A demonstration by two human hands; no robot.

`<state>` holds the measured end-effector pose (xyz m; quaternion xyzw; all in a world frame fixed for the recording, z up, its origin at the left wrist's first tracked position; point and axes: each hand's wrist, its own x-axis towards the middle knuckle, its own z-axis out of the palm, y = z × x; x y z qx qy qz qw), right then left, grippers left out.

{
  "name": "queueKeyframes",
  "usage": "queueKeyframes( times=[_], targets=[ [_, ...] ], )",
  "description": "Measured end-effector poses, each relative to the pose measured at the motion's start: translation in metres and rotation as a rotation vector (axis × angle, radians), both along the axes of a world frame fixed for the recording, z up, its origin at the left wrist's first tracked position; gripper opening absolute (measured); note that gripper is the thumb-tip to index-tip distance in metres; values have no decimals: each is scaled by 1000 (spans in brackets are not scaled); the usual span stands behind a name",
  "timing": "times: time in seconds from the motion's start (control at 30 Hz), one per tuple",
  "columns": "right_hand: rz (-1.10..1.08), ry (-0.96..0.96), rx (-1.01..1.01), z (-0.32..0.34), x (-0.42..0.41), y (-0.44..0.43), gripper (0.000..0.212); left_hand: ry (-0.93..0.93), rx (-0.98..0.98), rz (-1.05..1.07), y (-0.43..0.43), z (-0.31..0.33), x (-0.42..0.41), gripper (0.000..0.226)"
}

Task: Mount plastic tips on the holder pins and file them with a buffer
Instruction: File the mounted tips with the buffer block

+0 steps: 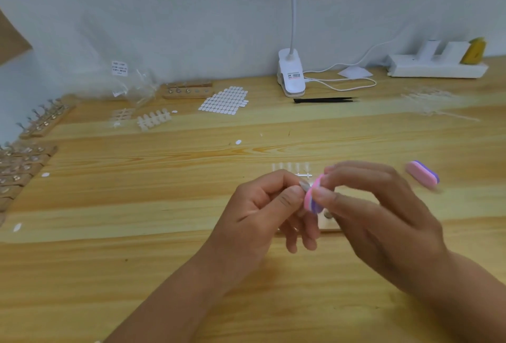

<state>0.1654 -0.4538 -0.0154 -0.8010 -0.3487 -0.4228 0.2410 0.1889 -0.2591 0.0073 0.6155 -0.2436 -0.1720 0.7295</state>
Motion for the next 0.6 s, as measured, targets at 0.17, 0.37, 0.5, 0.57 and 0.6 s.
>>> queueKeyframes(
  times=[0.17,0.37,0.5,0.57,0.6],
  targets=[
    [-20,17,73,2,5,-4,33,34,6,-32,1,1,1,23],
    [-17,38,25,1,12,-9,37,74,-31,-55,0,1,0,23],
    [47,-18,43,-3,4,3,32,68,-25,-66,-4,-2,-2,25],
    [31,-4,-16,-4,7,-3,30,77,-21,-72,-2,-2,-3,24],
    [-7,20,-15,-2,11,-9,31,78,-28,-70,-2,-1,-3,23]
  ],
)
